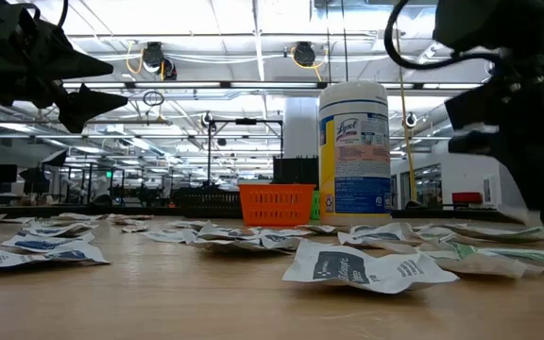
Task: Pick & Place First Aid Supplies
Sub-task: Put the green bandage pack into the green bin
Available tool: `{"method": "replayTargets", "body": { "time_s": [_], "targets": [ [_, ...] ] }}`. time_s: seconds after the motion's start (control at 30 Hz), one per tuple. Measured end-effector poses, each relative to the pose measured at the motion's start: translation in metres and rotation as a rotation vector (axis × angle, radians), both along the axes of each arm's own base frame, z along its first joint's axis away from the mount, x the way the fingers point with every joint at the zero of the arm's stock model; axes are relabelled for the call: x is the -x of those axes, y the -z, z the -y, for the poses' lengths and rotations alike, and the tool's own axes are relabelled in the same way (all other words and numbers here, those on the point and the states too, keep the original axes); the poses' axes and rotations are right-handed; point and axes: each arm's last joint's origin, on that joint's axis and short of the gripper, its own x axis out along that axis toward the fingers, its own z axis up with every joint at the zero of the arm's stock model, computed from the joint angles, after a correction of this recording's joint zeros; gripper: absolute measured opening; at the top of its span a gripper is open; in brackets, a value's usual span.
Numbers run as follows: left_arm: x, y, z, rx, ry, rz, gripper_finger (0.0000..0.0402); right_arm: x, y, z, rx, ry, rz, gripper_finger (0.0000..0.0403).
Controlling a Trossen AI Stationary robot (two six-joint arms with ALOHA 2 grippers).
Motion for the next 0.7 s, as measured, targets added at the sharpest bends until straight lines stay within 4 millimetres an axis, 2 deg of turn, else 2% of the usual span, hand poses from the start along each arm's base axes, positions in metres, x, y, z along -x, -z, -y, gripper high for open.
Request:
{"method": "replayTargets", "body": {
  "time_s": [0.33, 0.53, 0.7],
  "targets": [
    [0.0, 0.0, 0.0, 0.0, 0.0, 0.0, 0.0306, 0.009, -0.047, 0.013, -0.003, 0.051, 0.006, 0.0001],
    [0.0, 0.0, 0.0, 0.0, 0.0, 0.0, 0.0306, 0.015, -0.076, 0.02, -0.028, 0.183, -0.001, 0.0001],
    [0.0, 0.0, 0.0, 0.0, 0.0, 0.0, 0.0306, 0.017, -0.091, 0.026, -0.054, 0.313, 0.003, 0.0001]
  ]
}}
